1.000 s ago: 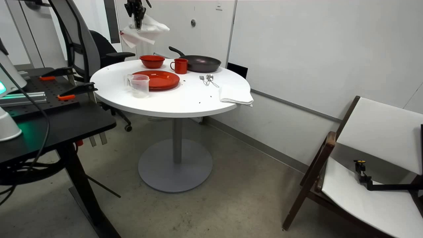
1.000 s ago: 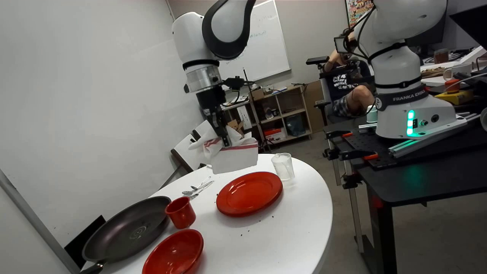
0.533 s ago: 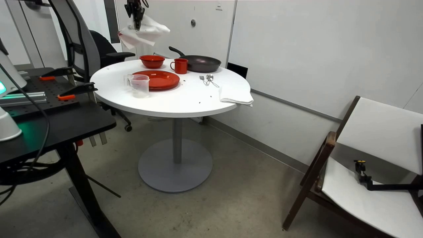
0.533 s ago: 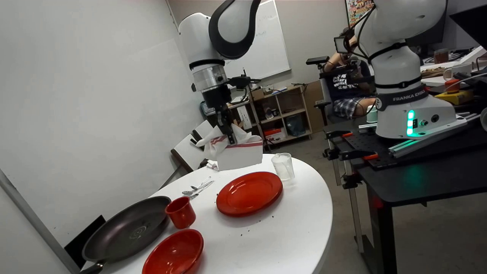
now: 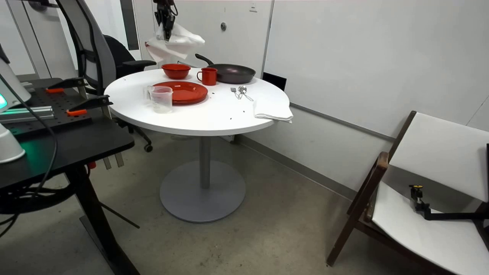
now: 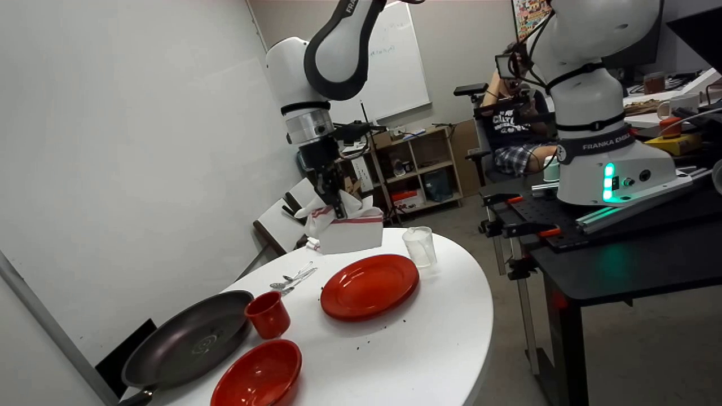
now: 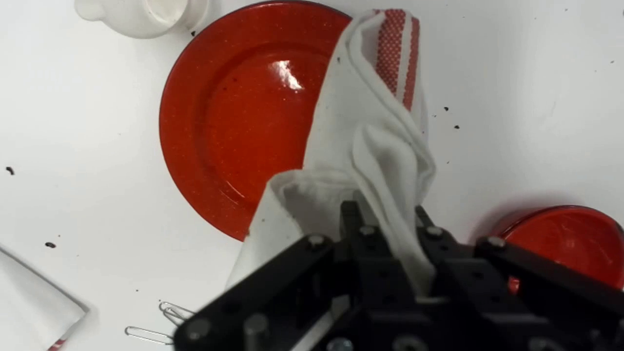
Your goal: Use the tea towel to wipe the plate
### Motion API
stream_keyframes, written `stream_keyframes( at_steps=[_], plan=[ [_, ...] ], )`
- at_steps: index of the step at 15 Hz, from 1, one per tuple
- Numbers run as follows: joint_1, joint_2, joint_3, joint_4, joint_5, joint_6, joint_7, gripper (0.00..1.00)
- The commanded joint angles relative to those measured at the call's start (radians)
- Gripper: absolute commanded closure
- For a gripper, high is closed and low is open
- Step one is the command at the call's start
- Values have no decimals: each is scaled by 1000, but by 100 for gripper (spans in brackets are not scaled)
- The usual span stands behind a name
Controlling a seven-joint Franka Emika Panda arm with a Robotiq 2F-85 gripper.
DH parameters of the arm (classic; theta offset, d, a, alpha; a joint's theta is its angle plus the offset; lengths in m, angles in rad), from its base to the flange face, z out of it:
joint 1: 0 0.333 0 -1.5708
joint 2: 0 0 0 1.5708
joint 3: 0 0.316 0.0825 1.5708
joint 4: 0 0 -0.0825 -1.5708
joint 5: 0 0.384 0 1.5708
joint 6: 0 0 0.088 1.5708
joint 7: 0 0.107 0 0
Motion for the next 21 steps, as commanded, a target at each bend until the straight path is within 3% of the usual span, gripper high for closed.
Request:
stream_keyframes(
  at_steps=[1,5,10,21],
  plan=[
    [-19,87,-28,76,-21,1,23,97],
    [-29,161,-53,109,-9,26,32,97],
    [7,261,-61,83,-3,147,109,97],
    [156,441,-101,63,2,282,268,97]
  ],
)
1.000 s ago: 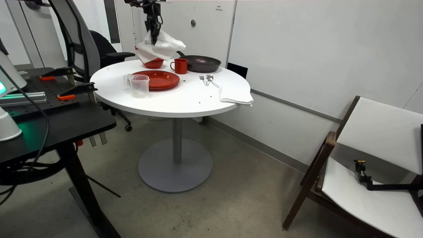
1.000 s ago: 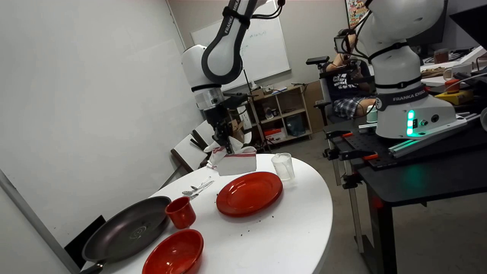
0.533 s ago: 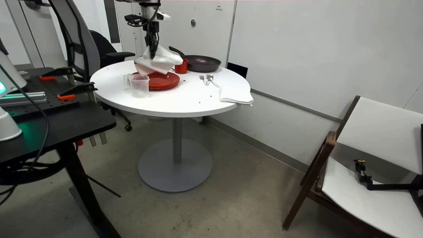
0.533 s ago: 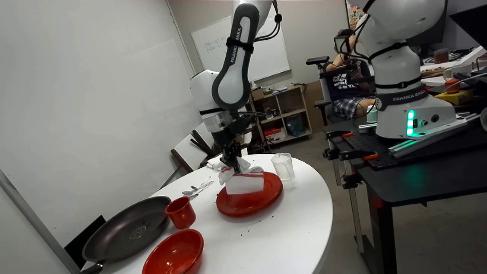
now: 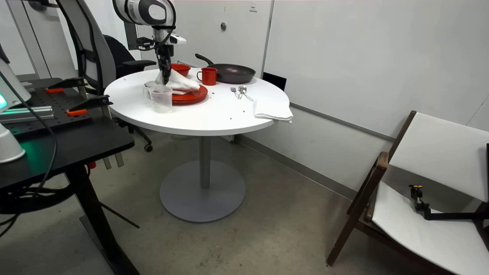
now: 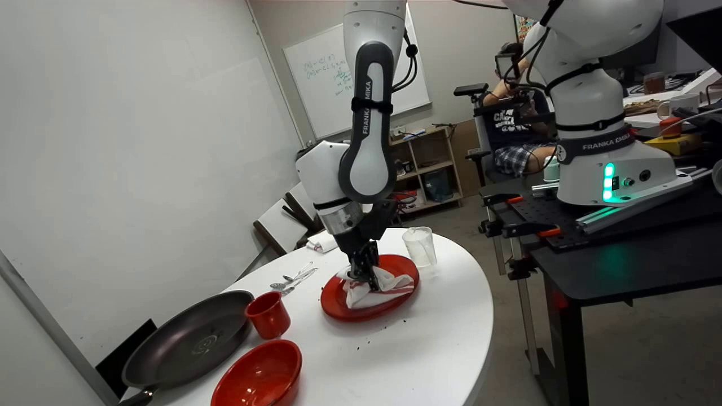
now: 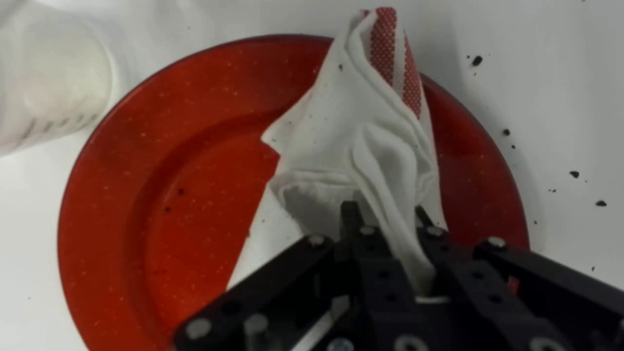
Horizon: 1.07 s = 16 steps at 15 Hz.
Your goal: Use the tea towel to wipe the plate
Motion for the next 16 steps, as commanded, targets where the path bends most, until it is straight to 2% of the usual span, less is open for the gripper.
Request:
stream_keyframes(
  at_steps=[1,7,16],
  plan=[
    [72,29,-43,-3,-8,41,51,97],
    [143,44,-94,-1,-6,55,107,97],
    [181,56,-121,-2,-4,93,245,97]
  ],
)
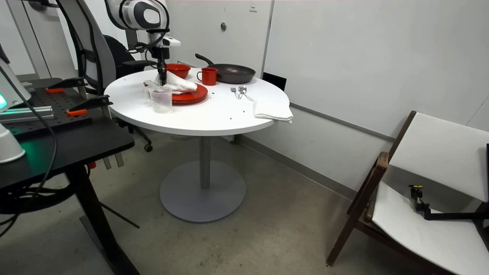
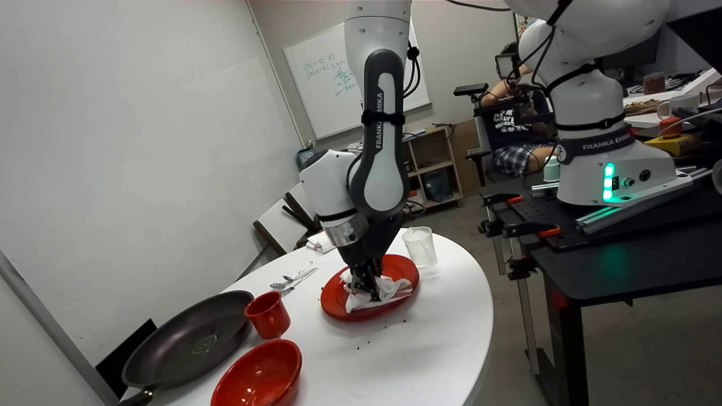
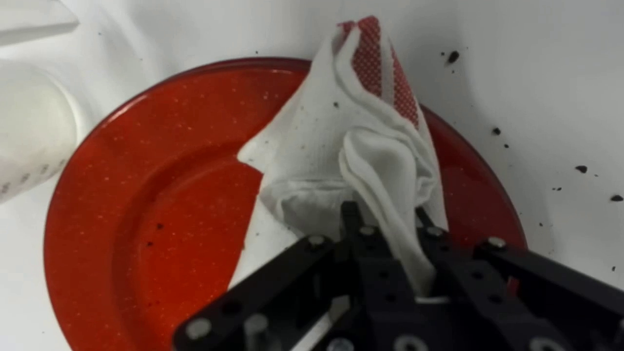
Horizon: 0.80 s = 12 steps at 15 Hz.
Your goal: Use the tea towel to wipe the plate
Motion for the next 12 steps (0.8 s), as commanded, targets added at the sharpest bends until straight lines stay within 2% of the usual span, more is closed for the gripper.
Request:
stream_keyframes(
  at_steps=[1,7,11,12],
  plan=[
    [22,15,-13,-2,4,44,57,97],
    [11,27,2,-6,28,132,70,97],
    [17,27,-4,-8,31,134,71,97],
    [8,15,-5,-3,21,99,47,89]
  ],
)
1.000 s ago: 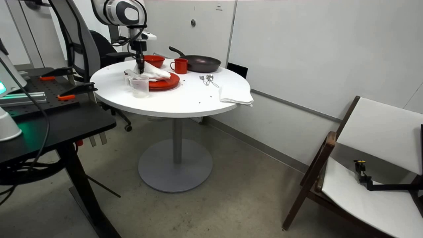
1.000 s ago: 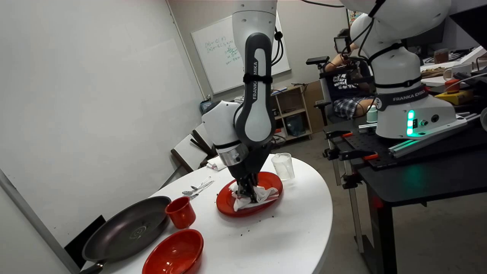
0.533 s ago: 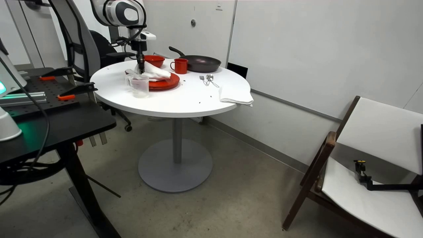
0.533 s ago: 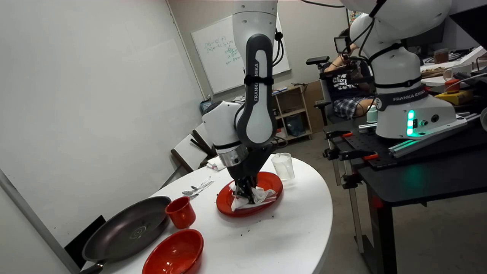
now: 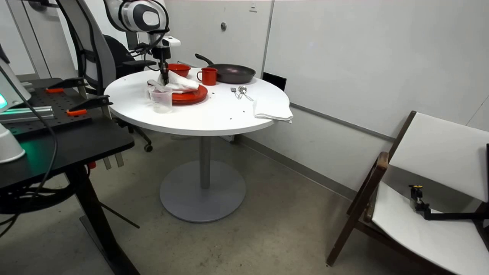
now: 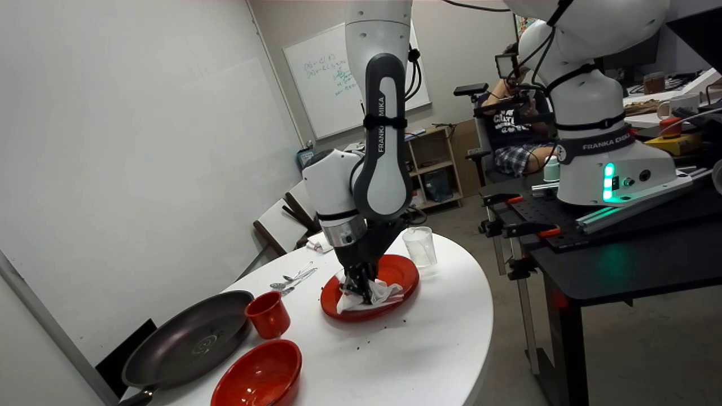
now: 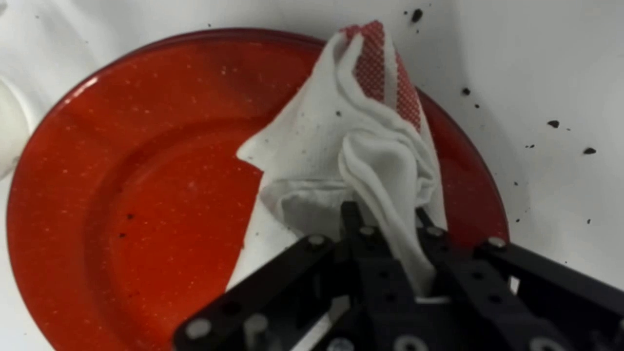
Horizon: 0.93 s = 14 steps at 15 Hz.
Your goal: Use the tea towel to wipe the plate
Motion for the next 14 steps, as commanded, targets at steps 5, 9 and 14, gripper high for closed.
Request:
stream_keyframes(
  at_steps=[5,9,14],
  plan=[
    [4,1,-3,2,10,-2,-7,89],
    [4,1,-3,2,11,-2,-7,89],
    [4,1,-3,2,11,-2,-7,97]
  ],
)
